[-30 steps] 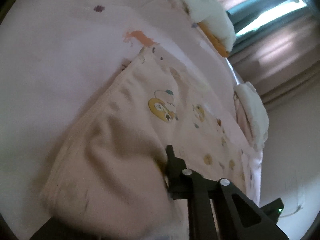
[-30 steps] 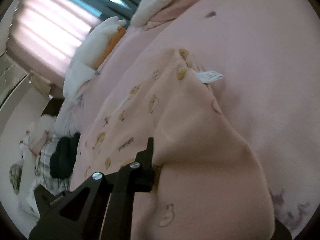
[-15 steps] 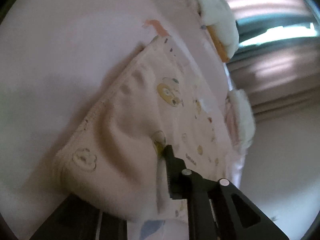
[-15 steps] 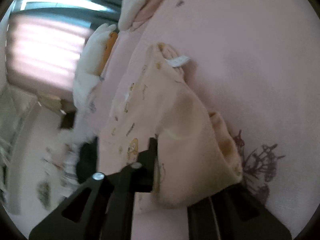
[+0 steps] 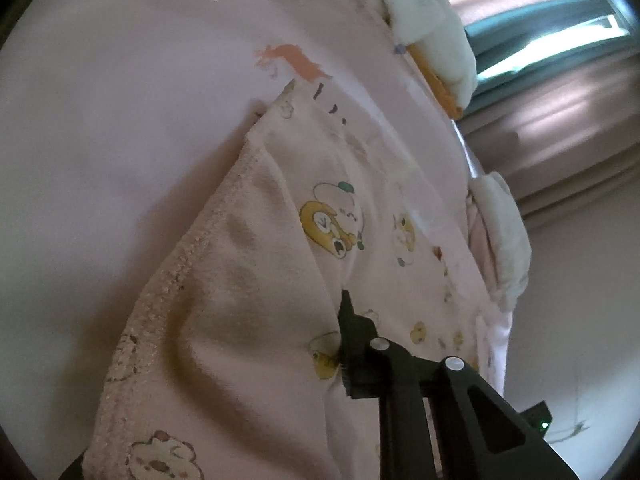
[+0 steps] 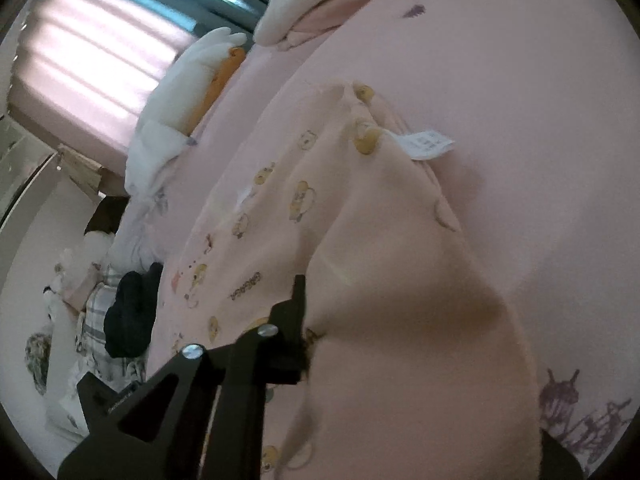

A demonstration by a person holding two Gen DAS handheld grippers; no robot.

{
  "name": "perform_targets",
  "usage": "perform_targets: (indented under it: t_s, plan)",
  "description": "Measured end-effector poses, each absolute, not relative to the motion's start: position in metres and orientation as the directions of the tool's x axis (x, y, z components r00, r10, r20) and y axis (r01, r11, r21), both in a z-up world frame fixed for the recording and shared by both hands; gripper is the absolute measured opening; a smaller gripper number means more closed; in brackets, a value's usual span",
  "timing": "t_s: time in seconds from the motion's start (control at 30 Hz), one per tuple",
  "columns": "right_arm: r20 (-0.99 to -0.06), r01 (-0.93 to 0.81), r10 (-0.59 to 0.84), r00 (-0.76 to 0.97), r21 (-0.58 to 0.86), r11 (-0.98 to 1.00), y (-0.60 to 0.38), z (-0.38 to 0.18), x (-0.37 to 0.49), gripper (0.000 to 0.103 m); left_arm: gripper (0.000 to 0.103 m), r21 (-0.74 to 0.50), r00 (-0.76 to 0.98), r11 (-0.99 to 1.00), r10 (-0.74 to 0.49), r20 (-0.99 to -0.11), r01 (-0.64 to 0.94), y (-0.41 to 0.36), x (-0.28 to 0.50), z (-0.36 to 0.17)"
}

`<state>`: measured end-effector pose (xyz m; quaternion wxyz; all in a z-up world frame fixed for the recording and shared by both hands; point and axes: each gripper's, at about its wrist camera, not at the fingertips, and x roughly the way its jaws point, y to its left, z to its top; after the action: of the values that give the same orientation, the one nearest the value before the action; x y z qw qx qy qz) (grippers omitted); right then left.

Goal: Fold small clothes

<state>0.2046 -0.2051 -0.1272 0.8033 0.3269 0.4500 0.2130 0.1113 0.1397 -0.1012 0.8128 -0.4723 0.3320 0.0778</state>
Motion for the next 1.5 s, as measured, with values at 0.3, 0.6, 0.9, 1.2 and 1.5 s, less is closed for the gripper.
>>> perform_targets:
  t_s: [0.3, 0.6, 0.9, 1.2, 1.5]
  plan:
    - [-0.566, -0.077, 0.648, 0.51, 0.72, 0.689, -0.217, -0.109, 0.181, 0.008, 0.011, -0.663, 0.739, 0.606, -0.175, -0.65, -0.439, 0.127, 0.076, -0.083]
    - [-0.592, -0.122, 0.634, 0.497, 0.676, 0.727, -0.232, -0.098, 0.105, 0.008, 0.011, -0.594, 0.727, 0.694, -0.148, -0.671, -0.407, 0.09, -0.008, -0.071]
    - [-0.672, -0.163, 0.532, 0.516, 0.533, 0.83, -0.232, -0.095, 0.058, 0.009, 0.013, -0.544, 0.719, 0.739, -0.117, -0.685, -0.398, 0.073, -0.035, -0.081]
    - [-0.67, -0.09, 0.553, 0.495, 0.594, 0.8, -0.244, -0.109, 0.055, 0.008, 0.021, -0.496, 0.755, 0.789, -0.063, -0.653, -0.363, 0.069, -0.056, -0.081]
    - [-0.688, -0.105, 0.517, 0.509, 0.546, 0.831, -0.266, -0.108, 0.028, 0.005, 0.021, -0.535, 0.759, 0.757, -0.082, -0.646, -0.374, 0.087, -0.08, -0.084]
